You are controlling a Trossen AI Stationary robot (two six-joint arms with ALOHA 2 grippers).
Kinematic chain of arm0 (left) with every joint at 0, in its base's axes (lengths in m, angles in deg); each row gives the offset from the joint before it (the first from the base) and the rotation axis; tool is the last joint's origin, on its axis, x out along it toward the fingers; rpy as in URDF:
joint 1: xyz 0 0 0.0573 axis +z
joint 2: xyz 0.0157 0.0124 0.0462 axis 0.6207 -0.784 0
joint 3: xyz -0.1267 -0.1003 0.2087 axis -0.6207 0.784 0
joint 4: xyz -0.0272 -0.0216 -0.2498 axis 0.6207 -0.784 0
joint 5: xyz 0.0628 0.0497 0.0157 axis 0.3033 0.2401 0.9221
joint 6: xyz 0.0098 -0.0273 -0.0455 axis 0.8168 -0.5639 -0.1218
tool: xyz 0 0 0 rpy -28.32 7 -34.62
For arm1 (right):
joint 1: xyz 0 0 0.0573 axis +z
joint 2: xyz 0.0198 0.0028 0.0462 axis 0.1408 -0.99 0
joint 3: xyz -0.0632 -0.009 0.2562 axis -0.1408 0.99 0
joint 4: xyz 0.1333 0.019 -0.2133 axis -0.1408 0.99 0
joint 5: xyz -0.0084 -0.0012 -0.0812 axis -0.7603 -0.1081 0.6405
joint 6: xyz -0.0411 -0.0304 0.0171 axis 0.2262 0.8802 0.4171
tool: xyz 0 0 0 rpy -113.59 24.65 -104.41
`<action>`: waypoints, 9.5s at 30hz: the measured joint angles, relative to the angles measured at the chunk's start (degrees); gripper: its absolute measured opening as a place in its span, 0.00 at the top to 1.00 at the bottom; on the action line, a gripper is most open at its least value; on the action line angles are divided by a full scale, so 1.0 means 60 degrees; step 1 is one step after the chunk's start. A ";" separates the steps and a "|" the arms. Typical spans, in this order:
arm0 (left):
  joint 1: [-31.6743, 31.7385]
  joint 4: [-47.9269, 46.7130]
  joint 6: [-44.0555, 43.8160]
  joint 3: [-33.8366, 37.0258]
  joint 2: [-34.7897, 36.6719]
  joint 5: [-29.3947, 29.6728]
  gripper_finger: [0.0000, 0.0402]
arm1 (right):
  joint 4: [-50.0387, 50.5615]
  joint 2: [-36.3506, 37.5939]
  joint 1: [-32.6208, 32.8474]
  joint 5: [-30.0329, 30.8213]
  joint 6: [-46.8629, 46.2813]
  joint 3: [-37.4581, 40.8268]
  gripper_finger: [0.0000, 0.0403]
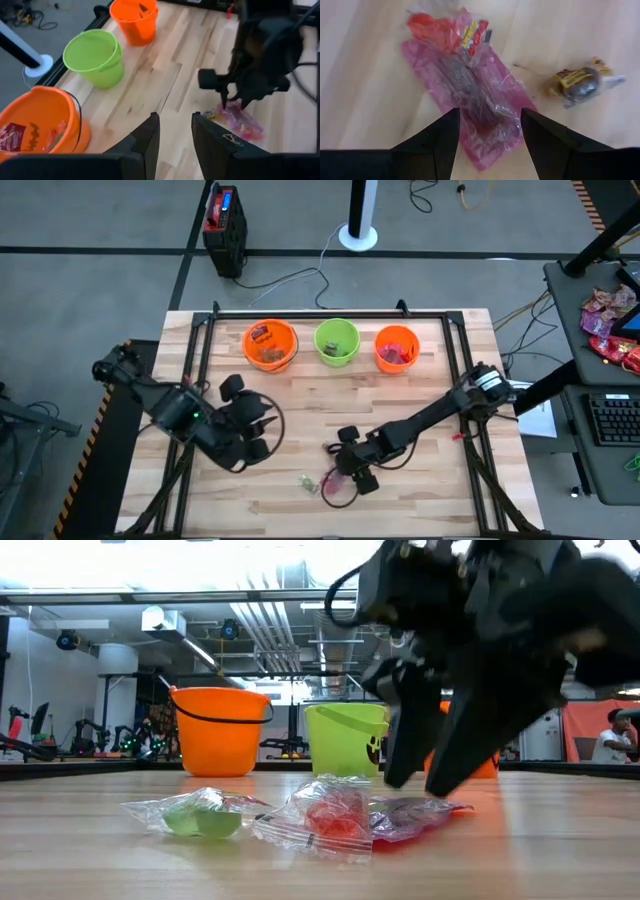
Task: Sort candy by brand, put in halloween buckets
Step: Put the red candy into the right orange bucket, then put the green gummy into the left orange bucket, then put the black candy into the green bucket
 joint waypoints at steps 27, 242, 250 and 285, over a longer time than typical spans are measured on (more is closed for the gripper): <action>-0.0149 -0.0082 0.0072 0.0015 0.0000 0.0218 0.77 | 0.0765 0.0438 -0.0284 -0.0107 -0.1638 -0.0288 0.94; 0.2595 0.1484 -0.0824 0.2739 0.1756 -0.2478 0.68 | 0.3636 -0.2045 -0.1435 -0.0056 -0.7754 -0.3549 0.60; 0.2587 0.1454 -0.0824 0.2743 0.1708 -0.2459 0.68 | 0.3516 -0.1894 -0.1421 -0.0085 -0.7632 -0.3537 0.82; 0.0345 0.3347 -0.1199 0.2584 -0.1724 -0.2672 0.68 | 0.4517 0.1391 -0.7188 0.0947 -0.3366 -0.3555 0.81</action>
